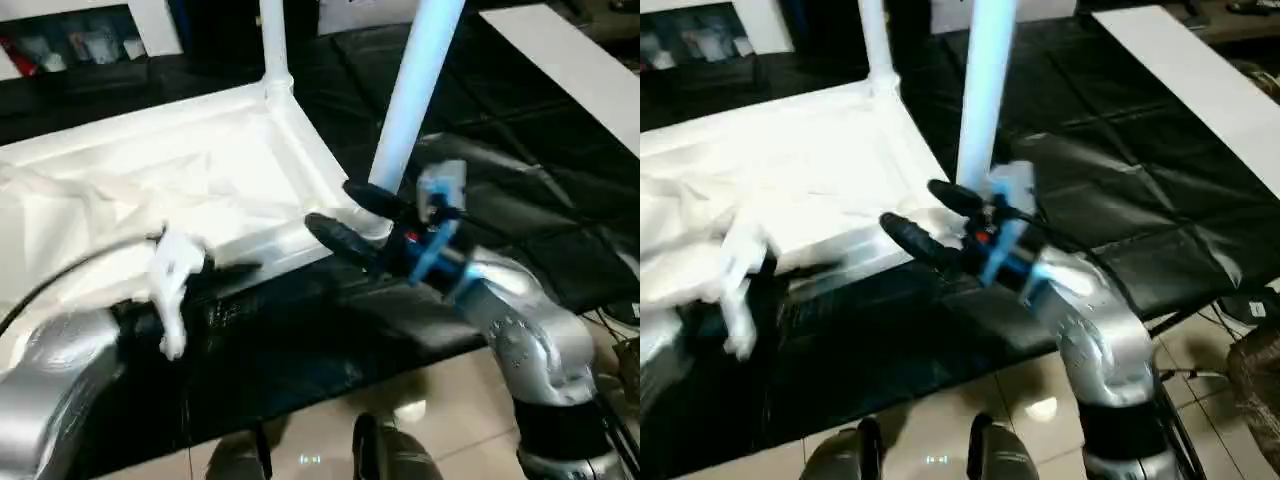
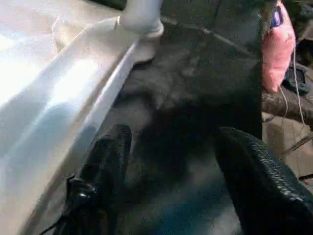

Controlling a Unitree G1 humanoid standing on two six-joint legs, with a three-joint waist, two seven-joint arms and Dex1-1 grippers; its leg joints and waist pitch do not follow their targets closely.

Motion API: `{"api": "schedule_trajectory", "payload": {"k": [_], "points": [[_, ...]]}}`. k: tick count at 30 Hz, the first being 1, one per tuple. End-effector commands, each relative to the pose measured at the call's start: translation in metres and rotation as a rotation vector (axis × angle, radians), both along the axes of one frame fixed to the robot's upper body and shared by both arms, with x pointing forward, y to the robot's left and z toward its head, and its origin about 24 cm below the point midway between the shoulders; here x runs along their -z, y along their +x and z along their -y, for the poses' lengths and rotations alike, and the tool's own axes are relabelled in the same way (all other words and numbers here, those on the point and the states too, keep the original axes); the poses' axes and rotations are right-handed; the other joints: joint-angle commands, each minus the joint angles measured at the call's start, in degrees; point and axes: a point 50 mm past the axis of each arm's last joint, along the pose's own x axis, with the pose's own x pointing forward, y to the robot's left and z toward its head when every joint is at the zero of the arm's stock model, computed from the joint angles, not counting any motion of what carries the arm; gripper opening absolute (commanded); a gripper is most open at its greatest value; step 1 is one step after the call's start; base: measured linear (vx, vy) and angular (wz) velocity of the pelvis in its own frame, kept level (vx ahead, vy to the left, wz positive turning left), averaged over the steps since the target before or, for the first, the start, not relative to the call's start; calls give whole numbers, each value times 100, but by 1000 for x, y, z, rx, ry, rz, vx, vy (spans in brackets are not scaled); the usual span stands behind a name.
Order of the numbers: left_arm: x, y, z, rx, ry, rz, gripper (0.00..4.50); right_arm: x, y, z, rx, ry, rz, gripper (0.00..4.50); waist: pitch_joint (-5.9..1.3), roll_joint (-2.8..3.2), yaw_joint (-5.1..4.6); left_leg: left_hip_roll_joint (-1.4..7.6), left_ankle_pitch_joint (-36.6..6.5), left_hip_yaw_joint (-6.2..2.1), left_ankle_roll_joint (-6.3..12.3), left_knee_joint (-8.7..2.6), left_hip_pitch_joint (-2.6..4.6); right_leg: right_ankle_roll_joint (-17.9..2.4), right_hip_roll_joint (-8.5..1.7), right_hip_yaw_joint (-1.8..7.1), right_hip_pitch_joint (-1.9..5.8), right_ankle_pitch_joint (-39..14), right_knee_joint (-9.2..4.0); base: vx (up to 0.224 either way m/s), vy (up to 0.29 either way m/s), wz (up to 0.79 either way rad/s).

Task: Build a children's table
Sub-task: Rotate leg to tighten

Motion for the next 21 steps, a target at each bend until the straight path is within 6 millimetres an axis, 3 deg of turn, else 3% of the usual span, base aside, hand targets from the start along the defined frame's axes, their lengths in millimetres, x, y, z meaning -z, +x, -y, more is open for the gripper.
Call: {"api": "schedule_trajectory", "payload": {"k": [1,3,7,8,12,15,21], "points": [[-2,-4,-2,-9,30,0,335,2,4,0,37,-45,26,450,-362,90,-23,202,-1620,-5,156,-373,116,-911,-310,291,288,-2168,-422,0,0,0],[4,-9,-7,-48,89,-23,347,4,14,1,101,-119,66,450,-391,98,-14,217,-1611,-11,120,-371,121,-909,-310,289,297,-2076,-398,0,0,0],[11,-12,-17,-147,175,-39,384,8,27,1,145,-305,194,450,-382,105,-18,212,-1715,10,107,-352,151,-911,-301,303,283,-2068,-399,0,0,0],[12,-11,-19,-170,191,-36,401,9,29,1,140,-341,220,450,-407,75,-9,210,-1671,13,122,-345,143,-918,-298,304,302,-2002,-395,0,0,0],[15,-11,-22,-210,239,-28,409,11,41,4,180,-433,295,450,-438,57,-20,213,-1483,16,209,-314,115,-1027,-313,304,324,-1747,-350,0,0,0],[16,-9,-22,-240,257,-19,409,8,55,14,262,-466,323,450,-432,63,-20,205,-1466,30,262,-293,129,-1093,-308,306,317,-1799,-357,0,0,0],[24,-6,-28,-298,320,-27,409,0,81,45,507,-519,353,450,-501,63,-8,194,-1290,45,279,-243,133,-1221,-278,288,333,-1394,-285,0,0,0]]}}
